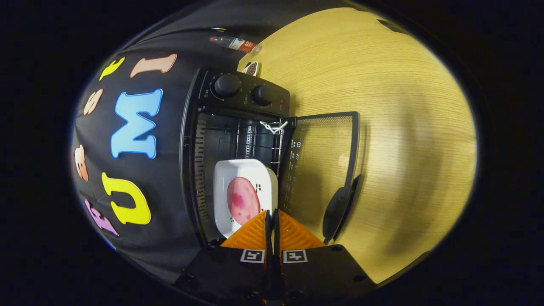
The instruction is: Open the toaster oven, put the food inside, and close the toaster oven door.
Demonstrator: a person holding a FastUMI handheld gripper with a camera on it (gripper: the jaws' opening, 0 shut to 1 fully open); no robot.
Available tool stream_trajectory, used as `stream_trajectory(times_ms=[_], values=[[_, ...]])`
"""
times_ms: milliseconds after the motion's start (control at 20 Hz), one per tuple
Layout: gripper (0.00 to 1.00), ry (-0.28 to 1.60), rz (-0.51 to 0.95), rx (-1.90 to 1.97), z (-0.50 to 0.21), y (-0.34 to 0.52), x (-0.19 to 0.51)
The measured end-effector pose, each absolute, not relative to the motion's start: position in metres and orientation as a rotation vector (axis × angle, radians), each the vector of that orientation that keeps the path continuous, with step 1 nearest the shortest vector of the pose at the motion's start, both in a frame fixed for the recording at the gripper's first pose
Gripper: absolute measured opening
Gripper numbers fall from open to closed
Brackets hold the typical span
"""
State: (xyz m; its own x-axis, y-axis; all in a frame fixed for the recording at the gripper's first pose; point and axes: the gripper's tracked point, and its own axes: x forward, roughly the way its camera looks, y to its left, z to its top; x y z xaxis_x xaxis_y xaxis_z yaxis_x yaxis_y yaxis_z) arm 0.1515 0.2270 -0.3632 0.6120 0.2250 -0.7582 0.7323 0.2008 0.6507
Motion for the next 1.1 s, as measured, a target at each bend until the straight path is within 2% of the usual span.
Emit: stream_trajectory(times_ms=[600, 750, 850, 900, 1100], values=[[0.02, 0.842, -0.546, 1.344, -0.397, 0.236, 0.196], [0.04, 0.824, -0.535, 1.360, -0.396, 0.236, 0.200], [0.11, 0.813, -0.520, 1.365, -0.392, 0.235, 0.203], [0.16, 0.812, -0.514, 1.362, -0.388, 0.235, 0.202], [0.77, 0.810, -0.448, 1.322, -0.372, 0.239, 0.194]])
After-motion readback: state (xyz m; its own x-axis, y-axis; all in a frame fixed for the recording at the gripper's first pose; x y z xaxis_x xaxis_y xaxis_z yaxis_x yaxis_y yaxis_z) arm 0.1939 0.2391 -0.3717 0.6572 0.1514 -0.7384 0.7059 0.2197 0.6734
